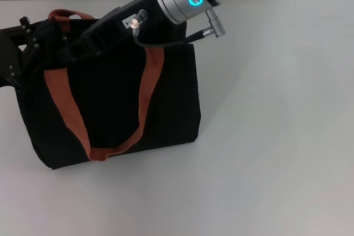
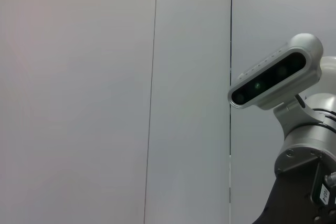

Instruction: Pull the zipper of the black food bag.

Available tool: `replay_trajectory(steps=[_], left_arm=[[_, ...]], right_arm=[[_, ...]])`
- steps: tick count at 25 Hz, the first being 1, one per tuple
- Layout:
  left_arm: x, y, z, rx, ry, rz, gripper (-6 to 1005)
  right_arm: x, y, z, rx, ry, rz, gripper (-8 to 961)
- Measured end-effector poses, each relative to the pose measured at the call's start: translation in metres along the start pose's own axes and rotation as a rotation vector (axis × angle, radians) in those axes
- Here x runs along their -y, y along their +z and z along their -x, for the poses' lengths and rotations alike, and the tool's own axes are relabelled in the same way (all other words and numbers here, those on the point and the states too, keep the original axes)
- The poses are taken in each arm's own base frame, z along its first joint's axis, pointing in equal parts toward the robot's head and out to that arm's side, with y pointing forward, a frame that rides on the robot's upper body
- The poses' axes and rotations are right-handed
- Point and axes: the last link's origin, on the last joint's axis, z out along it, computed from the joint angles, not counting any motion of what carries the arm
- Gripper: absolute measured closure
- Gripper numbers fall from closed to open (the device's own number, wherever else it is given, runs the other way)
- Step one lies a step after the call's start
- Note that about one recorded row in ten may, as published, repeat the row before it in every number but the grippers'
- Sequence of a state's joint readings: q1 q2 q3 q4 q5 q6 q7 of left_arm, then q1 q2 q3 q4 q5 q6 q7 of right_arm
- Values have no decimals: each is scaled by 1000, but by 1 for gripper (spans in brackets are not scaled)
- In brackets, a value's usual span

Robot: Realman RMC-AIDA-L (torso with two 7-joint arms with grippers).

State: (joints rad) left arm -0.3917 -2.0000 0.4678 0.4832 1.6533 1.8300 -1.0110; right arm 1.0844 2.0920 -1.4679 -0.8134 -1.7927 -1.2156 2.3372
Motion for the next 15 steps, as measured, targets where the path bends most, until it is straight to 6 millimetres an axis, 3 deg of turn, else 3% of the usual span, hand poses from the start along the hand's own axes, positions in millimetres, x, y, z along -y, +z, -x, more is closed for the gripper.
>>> replay_trajectory(steps=[15], left_arm=[[0, 2, 0, -7, -1, -1, 981]], right_arm=[[0, 1, -2, -3, -15, -2, 783]])
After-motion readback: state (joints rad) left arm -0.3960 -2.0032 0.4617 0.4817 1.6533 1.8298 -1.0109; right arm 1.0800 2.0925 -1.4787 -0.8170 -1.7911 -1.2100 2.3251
